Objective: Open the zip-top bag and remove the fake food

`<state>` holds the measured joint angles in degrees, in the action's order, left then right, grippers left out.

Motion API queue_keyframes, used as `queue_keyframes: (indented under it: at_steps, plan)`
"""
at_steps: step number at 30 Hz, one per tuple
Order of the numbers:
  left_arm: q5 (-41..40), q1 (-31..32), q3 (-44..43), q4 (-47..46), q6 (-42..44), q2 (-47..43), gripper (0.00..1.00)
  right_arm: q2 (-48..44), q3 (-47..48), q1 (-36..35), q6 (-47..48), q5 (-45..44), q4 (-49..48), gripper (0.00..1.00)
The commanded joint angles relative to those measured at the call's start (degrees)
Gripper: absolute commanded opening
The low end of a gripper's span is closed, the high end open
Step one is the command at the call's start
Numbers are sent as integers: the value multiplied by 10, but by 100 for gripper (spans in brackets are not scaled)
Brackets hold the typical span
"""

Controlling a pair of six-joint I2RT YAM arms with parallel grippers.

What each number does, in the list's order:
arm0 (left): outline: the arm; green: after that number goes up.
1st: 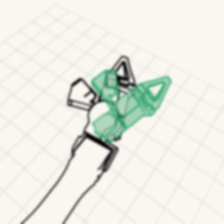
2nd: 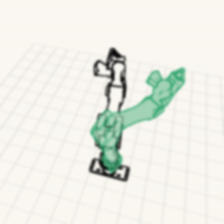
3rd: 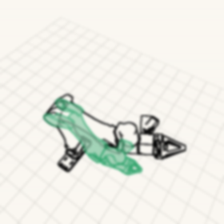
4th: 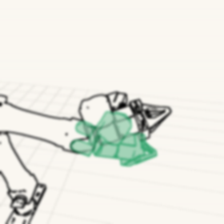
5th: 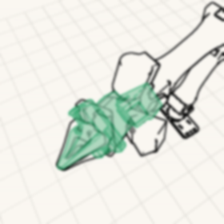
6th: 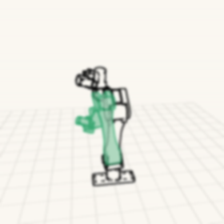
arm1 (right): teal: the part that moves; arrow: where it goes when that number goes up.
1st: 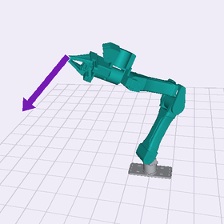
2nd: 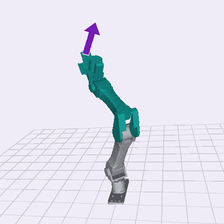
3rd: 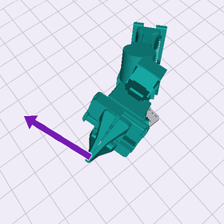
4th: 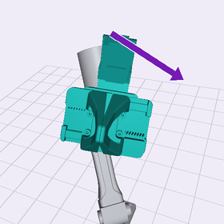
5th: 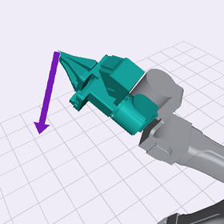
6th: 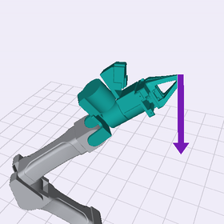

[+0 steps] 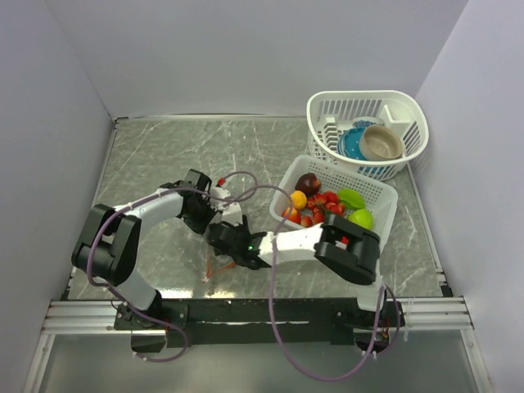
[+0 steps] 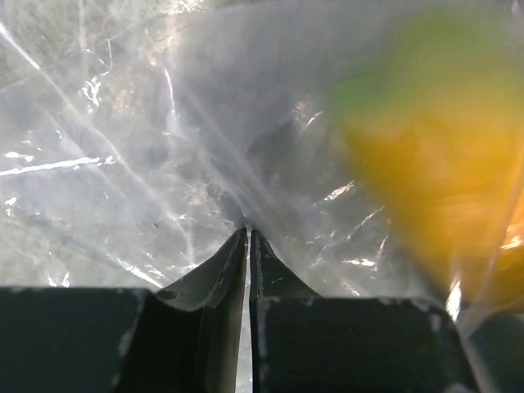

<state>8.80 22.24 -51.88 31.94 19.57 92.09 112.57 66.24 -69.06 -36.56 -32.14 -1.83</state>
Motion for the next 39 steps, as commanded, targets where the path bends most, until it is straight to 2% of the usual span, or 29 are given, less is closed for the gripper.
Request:
queue_keyframes:
  at_steps: [1, 5, 9, 11, 13, 16, 18, 19, 20, 21, 22, 23, 24, 25, 26, 32, 39]
  plan:
    - [-6, -4, 6, 1, -21, 30, 12, -119, -82, -11, -1, -40, -25, 25]
    - [-37, -35, -9, -2, -30, 50, 9, -203, -126, -20, 42, -24, -26, 34]
    - [-60, -63, -16, -12, -32, 74, 7, -306, -176, -20, 75, -11, -27, 38]
    - [-53, -76, -27, -7, -36, 76, 6, -372, -188, -20, 76, -43, 3, 38]
    - [-34, -78, -51, 18, -48, 61, 7, -438, -203, -13, 65, -125, 33, 38]
    - [14, -77, -112, 80, -72, 16, 11, -523, -230, 52, 36, -162, 86, 36]
    - [21, -77, -142, 101, -82, -22, 21, -560, -250, 101, 32, -146, 103, 36]
    - [24, -76, -171, 121, -83, -31, 23, -587, -256, 149, 38, -118, 103, 37]
    - [27, -77, -184, 131, -87, -39, 35, -596, -260, 167, 49, -110, 104, 38]
    - [30, -77, -195, 138, -89, -53, 48, -602, -260, 183, 55, -104, 108, 42]
    - [32, -77, -206, 144, -91, -60, 65, -600, -258, 203, 61, -99, 112, 59]
    - [35, -77, -209, 145, -93, -74, 99, -596, -247, 216, 64, -92, 130, 68]
    - [35, -76, -212, 147, -95, -81, 99, -589, -239, 223, 63, -90, 142, 76]
    - [36, -77, -215, 147, -95, -87, 99, -572, -233, 228, 60, -92, 153, 92]
    - [40, -77, -215, 147, -97, -102, 99, -566, -227, 228, 59, -97, 169, 99]
    - [45, -77, -196, 130, -98, -153, 99, -538, -190, 235, 42, -89, 213, 100]
    - [50, -79, -191, 137, -93, -155, 99, -519, -145, 236, 57, -80, 256, 100]
